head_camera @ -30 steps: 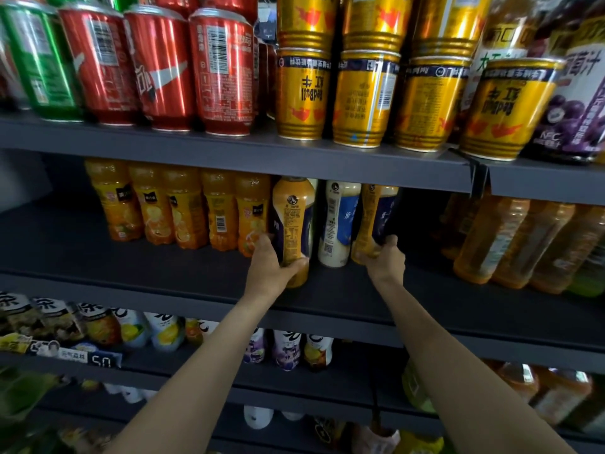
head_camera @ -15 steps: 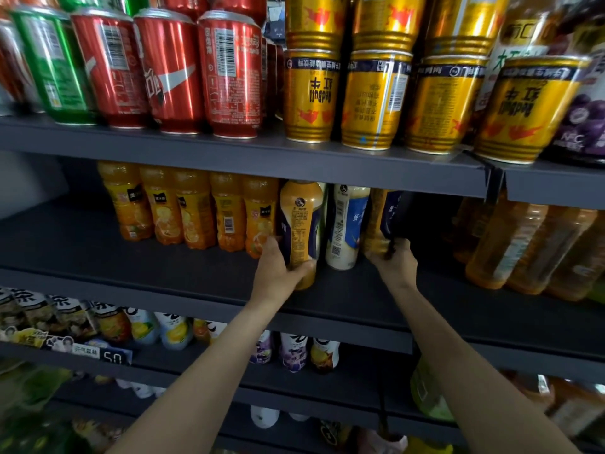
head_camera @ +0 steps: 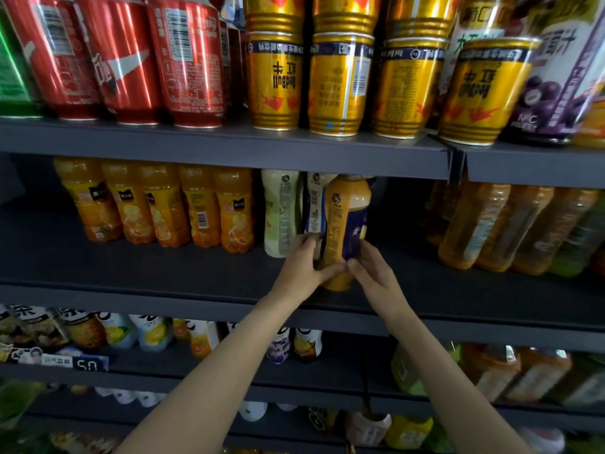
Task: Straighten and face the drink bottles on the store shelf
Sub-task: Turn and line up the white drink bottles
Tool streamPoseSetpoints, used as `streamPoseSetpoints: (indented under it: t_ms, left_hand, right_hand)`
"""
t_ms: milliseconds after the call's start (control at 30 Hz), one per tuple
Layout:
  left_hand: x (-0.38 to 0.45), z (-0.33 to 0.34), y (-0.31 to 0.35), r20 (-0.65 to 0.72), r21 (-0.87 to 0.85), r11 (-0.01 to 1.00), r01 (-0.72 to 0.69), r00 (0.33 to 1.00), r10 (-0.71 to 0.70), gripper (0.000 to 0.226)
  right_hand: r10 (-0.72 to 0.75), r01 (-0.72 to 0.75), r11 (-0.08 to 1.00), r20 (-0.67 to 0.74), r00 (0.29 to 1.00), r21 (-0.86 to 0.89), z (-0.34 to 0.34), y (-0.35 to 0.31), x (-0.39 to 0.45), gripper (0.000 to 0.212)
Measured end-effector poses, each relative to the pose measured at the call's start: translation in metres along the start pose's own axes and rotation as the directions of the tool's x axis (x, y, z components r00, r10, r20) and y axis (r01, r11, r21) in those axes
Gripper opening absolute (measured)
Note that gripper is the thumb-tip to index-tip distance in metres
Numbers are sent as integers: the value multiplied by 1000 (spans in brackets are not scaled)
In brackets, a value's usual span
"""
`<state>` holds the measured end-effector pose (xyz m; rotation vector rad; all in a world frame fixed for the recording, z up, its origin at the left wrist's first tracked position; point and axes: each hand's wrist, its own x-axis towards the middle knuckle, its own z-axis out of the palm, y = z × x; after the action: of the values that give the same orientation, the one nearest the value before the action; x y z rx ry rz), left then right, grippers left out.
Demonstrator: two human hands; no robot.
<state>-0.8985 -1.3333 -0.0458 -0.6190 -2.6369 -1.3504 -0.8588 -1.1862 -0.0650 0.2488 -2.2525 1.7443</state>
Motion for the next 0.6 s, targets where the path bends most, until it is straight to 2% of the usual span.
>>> streamPoseSetpoints:
  t_ms: [67, 133, 267, 400, 500, 600]
  left_hand:
    - [0, -3, -9, -4, 65, 997, -30, 1000, 30, 67]
    - [1, -3, -13, -31, 118, 991, -62, 997, 66, 65]
    - [8, -2, -13, -82, 164, 986, -26, 996, 40, 54]
    - [13, 2, -18, 43, 222, 974, -42, 999, 33, 54]
    - [19, 11, -20, 89, 251, 967, -46, 996, 25, 56]
    - [27, 21, -24, 57, 286, 958, -31, 998, 15, 58]
  right_hand:
    - [-6, 11, 990, 37, 999, -141, 3, 6, -1, 62]
    - [-9, 3, 966, -21, 1000, -260, 10, 10, 3, 73]
    - [-33, -52, 926, -215, 976, -375, 16, 16, 16, 71]
    - [-6, -185, 870, -384, 923, -458, 6, 18, 21, 74]
    - [29, -259, 828, -424, 905, -497, 2, 15, 35, 72]
    - [54, -295, 783, -413, 909, -547, 8, 16, 49, 69]
